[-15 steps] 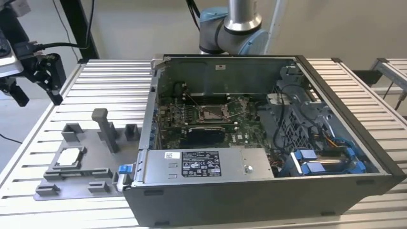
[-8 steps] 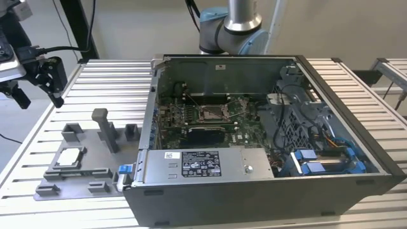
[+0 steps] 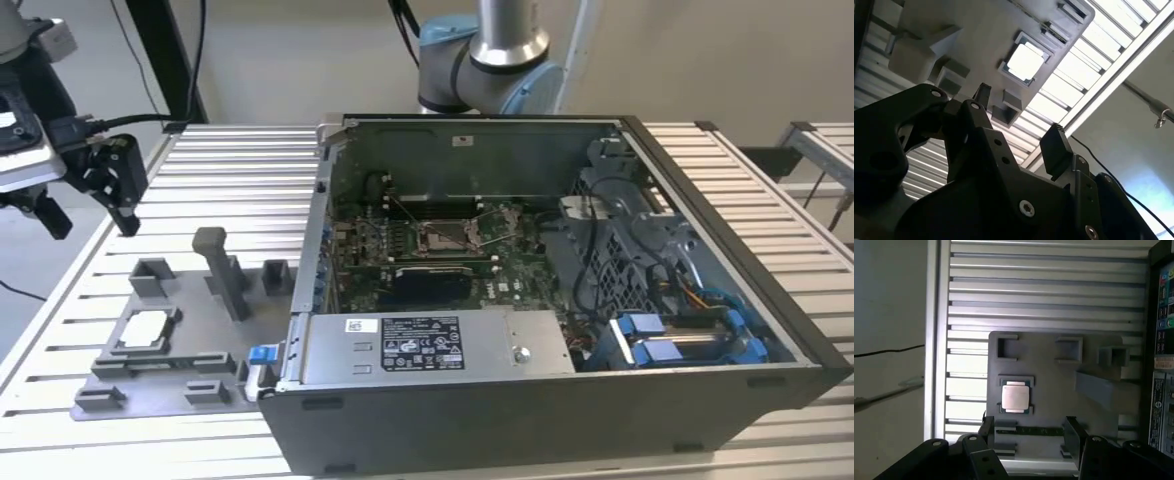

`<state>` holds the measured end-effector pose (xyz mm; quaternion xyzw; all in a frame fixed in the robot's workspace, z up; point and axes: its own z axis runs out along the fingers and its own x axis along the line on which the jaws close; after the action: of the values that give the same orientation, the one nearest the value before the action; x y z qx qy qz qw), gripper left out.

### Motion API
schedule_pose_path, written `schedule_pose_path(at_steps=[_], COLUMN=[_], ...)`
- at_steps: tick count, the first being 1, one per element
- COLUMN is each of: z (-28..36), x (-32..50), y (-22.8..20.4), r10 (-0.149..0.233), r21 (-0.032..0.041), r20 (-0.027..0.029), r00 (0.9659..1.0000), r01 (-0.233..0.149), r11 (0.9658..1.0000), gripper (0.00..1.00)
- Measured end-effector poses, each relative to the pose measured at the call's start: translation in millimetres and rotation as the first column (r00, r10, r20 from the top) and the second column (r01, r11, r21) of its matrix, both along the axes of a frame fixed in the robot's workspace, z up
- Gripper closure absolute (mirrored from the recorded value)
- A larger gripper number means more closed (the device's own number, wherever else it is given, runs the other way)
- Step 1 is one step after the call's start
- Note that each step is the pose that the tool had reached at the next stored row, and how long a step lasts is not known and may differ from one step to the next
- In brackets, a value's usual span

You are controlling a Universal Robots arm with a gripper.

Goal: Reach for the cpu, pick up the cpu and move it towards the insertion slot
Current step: 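Pick up the cpu and move it towards the insertion slot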

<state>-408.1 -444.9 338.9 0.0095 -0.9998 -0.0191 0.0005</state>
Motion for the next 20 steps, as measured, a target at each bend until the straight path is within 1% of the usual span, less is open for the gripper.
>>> schedule_pose_path(at_steps=[11,13,15,20], z=[-12.0,-13.4,-15.5,-20.2], x=[-0.1,-0.2,-0.3,-1.2], y=[0.0,0.6,2.0,8.7], r10=[0.0,-0.001,-0.001,-0.004], r21=[-0.0001,-0.0002,-0.0005,-0.0042], r20=[0.0001,0.0,0.0001,0.0002], r00=[1.0,1.0,1.0,1.0], r01=[0.0,0.001,0.001,0.004], r11=[1.0,1.0,1.0,1.0], gripper=[0.0,0.0,0.0,0.0])
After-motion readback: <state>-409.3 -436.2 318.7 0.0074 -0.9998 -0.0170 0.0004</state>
